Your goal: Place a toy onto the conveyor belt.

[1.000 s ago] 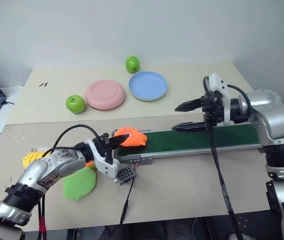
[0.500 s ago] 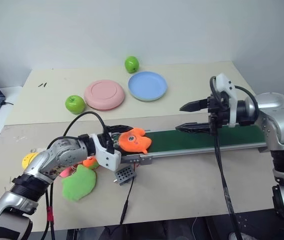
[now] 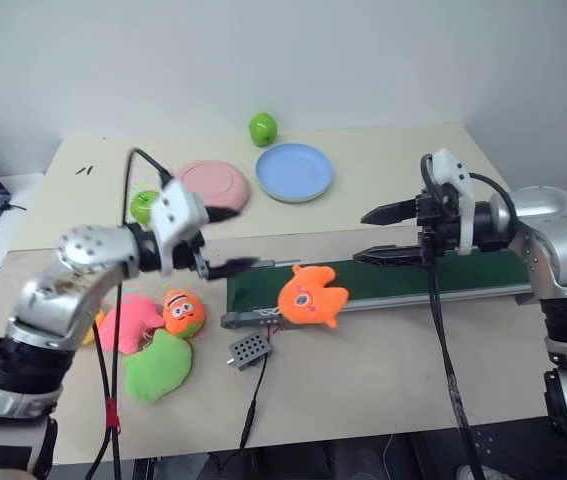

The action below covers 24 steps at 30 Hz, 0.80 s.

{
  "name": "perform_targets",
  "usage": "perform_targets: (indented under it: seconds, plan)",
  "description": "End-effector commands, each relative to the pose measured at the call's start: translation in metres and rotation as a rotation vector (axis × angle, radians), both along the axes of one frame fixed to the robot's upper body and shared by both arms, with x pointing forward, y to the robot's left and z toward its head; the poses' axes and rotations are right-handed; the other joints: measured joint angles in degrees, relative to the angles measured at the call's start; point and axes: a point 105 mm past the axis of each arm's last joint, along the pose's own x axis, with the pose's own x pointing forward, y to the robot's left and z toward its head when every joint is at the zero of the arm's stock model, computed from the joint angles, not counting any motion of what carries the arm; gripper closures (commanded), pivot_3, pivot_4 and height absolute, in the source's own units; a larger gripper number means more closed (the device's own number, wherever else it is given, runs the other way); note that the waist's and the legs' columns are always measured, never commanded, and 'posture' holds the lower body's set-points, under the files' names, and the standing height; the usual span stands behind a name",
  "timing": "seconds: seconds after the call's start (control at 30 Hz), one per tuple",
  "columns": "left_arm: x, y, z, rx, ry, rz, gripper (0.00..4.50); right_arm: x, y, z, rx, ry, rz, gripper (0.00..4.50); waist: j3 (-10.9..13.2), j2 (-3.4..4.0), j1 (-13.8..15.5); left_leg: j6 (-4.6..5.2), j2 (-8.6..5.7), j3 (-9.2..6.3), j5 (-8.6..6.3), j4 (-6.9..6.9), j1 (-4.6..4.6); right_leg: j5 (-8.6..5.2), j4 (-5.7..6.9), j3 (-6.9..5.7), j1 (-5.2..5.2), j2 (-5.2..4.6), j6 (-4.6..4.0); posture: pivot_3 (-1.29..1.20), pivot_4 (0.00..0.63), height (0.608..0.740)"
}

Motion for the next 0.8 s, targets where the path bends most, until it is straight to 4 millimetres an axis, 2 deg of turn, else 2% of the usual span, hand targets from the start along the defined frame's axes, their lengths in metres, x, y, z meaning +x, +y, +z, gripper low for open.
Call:
perform_targets:
  seconds: [0.03, 0.17, 0.27, 0.4, 0.57, 0.73, 0.8]
  plan:
    - [-0.002, 0.005, 0.011, -0.026, 0.001, 0.012, 0.03, -0.001, -0.002, 0.014, -0.011, -0.061, 0.01, 0.0, 0.0, 0.0, 0.0, 0.0, 0.0, 0.0, 0.0, 0.0, 0.0, 0.0, 0.0, 0.0, 0.0, 0.0, 0.0, 0.0, 0.15, 0.74]
    - [-0.005, 0.008, 0.032, -0.178, 0.096, 0.001, 0.03, -0.005, -0.007, 0.014, -0.027, -0.052, 0.011, 0.0, 0.0, 0.0, 0.2, -0.01, 0.0, 0.0, 0.0, 0.04, -0.02, 0.0, 0.01, 0.0, 0.01, 0.0, -0.01, 0.0, 0.15, 0.74]
    - [-0.015, 0.009, 0.037, -0.217, 0.16, -0.046, 0.03, -0.009, -0.014, 0.015, -0.038, -0.042, 0.004, 0.0, 0.0, 0.0, 0.2, -0.01, 0.01, -0.02, 0.0, 0.06, -0.03, 0.0, 0.01, 0.0, 0.01, 0.0, 0.0, 0.0, 0.15, 0.74]
    - [-0.028, 0.007, 0.036, -0.201, 0.184, -0.087, 0.03, -0.014, -0.019, 0.017, -0.05, -0.035, 0.003, 0.0, 0.0, 0.0, 0.2, -0.01, 0.0, -0.02, -0.01, 0.04, -0.03, 0.0, 0.0, 0.01, 0.0, -0.01, 0.0, 0.0, 0.15, 0.74]
    - [-0.031, 0.004, 0.038, -0.195, 0.195, -0.101, 0.03, -0.018, -0.021, 0.02, -0.053, -0.037, 0.005, 0.0, 0.0, 0.0, 0.2, -0.02, 0.03, 0.0, 0.0, 0.09, 0.0, 0.01, 0.02, 0.02, 0.03, -0.01, -0.01, 0.0, 0.15, 0.74]
    - [-0.03, -0.007, 0.028, -0.04, 0.13, -0.126, 0.03, -0.021, -0.022, 0.027, -0.04, -0.056, 0.003, 0.0, 0.0, 0.0, 0.4, -0.02, 0.01, 0.02, -0.01, 0.1, -0.02, 0.01, 0.02, 0.03, 0.04, -0.01, -0.01, 0.0, 0.15, 0.74]
    - [-0.027, -0.012, 0.031, -0.044, 0.119, -0.14, 0.03, -0.021, -0.022, 0.029, -0.034, -0.062, 0.003, 0.0, 0.0, 0.0, 0.4, -0.02, 0.01, 0.03, -0.01, 0.1, -0.02, 0.02, 0.01, 0.04, 0.05, -0.01, -0.01, 0.0, 0.15, 0.74]
